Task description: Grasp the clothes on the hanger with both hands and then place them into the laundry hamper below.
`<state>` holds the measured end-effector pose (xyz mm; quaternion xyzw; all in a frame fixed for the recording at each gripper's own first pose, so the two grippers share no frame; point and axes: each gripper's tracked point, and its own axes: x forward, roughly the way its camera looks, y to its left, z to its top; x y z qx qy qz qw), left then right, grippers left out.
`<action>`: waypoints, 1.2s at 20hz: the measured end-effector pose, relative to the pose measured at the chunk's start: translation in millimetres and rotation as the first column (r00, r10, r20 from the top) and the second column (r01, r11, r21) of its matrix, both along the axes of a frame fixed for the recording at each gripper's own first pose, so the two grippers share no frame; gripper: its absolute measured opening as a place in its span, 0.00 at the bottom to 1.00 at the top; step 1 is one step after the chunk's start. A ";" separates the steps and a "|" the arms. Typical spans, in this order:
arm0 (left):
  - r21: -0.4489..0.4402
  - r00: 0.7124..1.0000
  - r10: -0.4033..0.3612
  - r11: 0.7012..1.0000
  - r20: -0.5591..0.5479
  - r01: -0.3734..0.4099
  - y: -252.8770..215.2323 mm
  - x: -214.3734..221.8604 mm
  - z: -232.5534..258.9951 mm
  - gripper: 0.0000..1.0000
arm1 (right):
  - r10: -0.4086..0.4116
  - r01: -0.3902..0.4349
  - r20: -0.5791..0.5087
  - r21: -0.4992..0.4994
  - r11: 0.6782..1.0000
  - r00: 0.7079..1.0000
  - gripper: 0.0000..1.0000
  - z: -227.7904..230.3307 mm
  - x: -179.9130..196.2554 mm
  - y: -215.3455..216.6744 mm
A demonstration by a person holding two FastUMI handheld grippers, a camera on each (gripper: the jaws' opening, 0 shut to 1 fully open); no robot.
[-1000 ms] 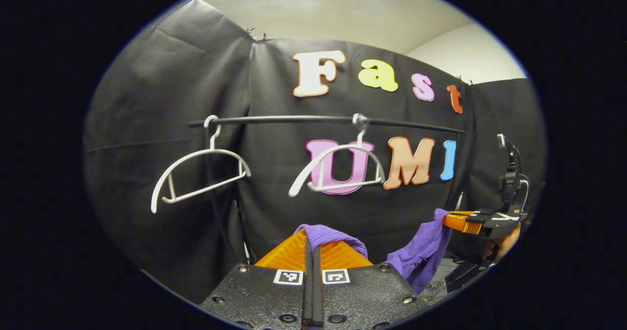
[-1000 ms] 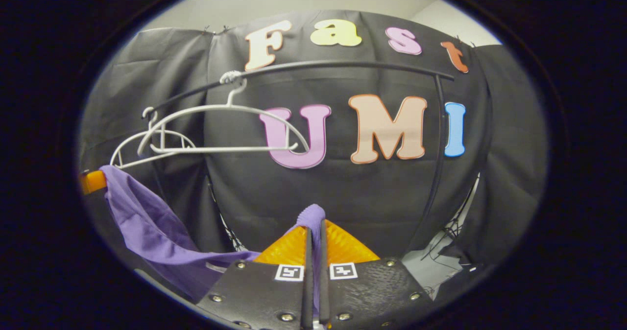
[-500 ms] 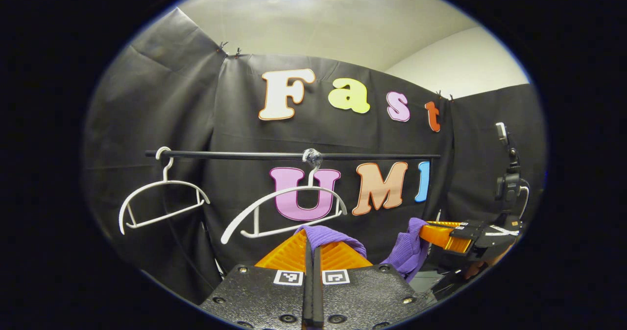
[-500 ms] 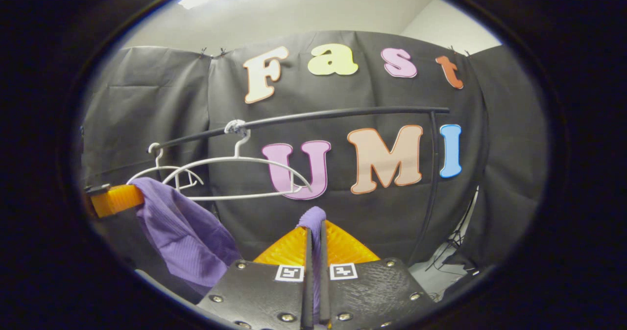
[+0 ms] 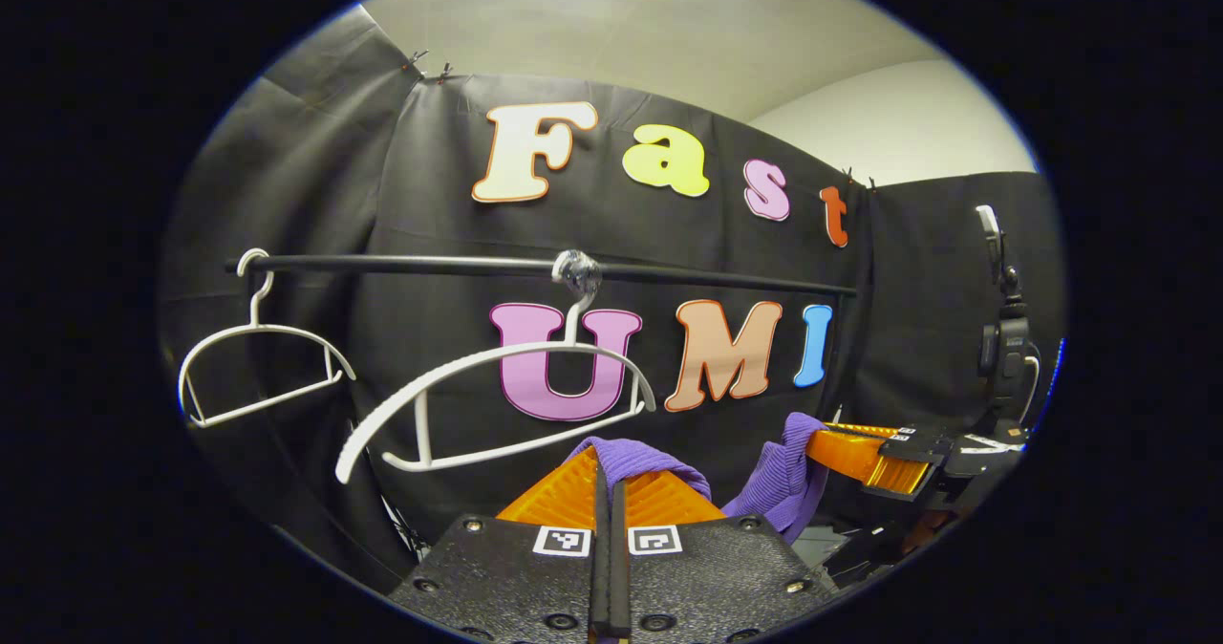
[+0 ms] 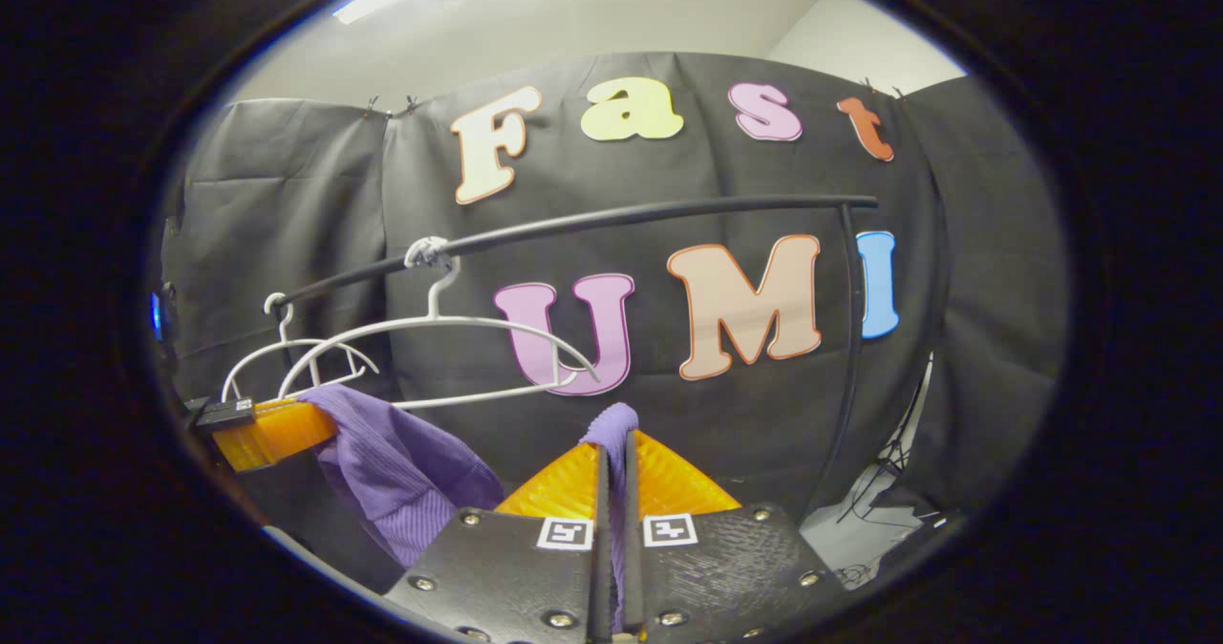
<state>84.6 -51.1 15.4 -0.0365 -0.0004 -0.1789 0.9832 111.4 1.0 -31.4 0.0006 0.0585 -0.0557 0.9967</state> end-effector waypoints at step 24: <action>0.194 0.878 0.086 0.981 -0.470 0.008 -40.0 127.1 -301.7 0.01 | -0.024 0.048 -0.443 0.044 0.998 0.896 0.05 -271.3 94.6 -10.9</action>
